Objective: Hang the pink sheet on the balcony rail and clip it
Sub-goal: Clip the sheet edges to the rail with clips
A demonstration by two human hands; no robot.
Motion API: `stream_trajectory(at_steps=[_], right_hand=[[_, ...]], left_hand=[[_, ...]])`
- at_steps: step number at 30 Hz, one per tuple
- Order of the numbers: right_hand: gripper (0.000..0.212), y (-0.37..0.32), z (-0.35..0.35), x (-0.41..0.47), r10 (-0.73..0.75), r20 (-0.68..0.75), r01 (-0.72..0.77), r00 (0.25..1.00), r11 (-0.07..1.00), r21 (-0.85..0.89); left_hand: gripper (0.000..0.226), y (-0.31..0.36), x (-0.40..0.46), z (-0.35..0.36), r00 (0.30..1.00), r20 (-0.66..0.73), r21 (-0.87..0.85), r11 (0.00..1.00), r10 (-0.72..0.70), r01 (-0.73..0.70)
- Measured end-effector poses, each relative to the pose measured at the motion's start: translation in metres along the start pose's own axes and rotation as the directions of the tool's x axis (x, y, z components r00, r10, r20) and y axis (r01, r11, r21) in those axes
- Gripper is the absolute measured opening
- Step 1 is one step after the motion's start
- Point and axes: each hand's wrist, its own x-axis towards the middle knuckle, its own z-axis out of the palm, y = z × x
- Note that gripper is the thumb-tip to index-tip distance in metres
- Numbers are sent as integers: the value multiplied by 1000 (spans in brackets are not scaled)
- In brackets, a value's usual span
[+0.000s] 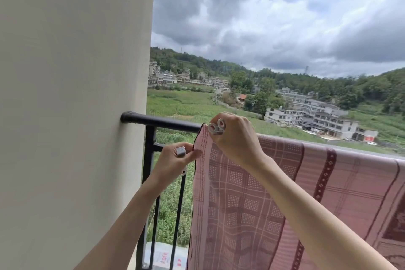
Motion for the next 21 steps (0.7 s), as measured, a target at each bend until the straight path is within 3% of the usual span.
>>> stream_trajectory(at_steps=[2,5,7,9,10,12,14,17,21], right_hand=[[15,2,0,-13,-79,5,78,997,995,60],[18,5,4,-39,-234,-100,247,967,958,144],[12,5,13,-59,-244,-154,274,957,937,216],[8,3,25,-78,-101,-79,122,992,930,346],[9,1,31,-85,12,40,-28,999,910,413],[14,-1,42,-96,178,359,-343,916,813,470],[28,-2,54,-104,251,538,-535,804,699,474],[45,-5,67,-106,310,571,-633,760,550,544],[40,-8,74,-102,357,590,-689,724,331,644]], left_hand=[[21,-7,-6,5,1000,6,-18,1000,-16,16],[23,-11,-15,11,999,-1,-76,997,-33,33],[22,-11,-19,11,998,-1,-154,986,-59,59],[29,-10,-20,7,995,38,-236,966,-97,103],[30,-9,-20,6,989,70,-260,955,-127,141],[25,-7,-20,5,977,113,-271,940,-182,207],[19,-5,-19,7,966,110,-258,932,-233,255],[20,-5,-17,5,946,117,-277,904,-304,325],[25,-2,-18,3,937,116,-267,899,-328,348]])
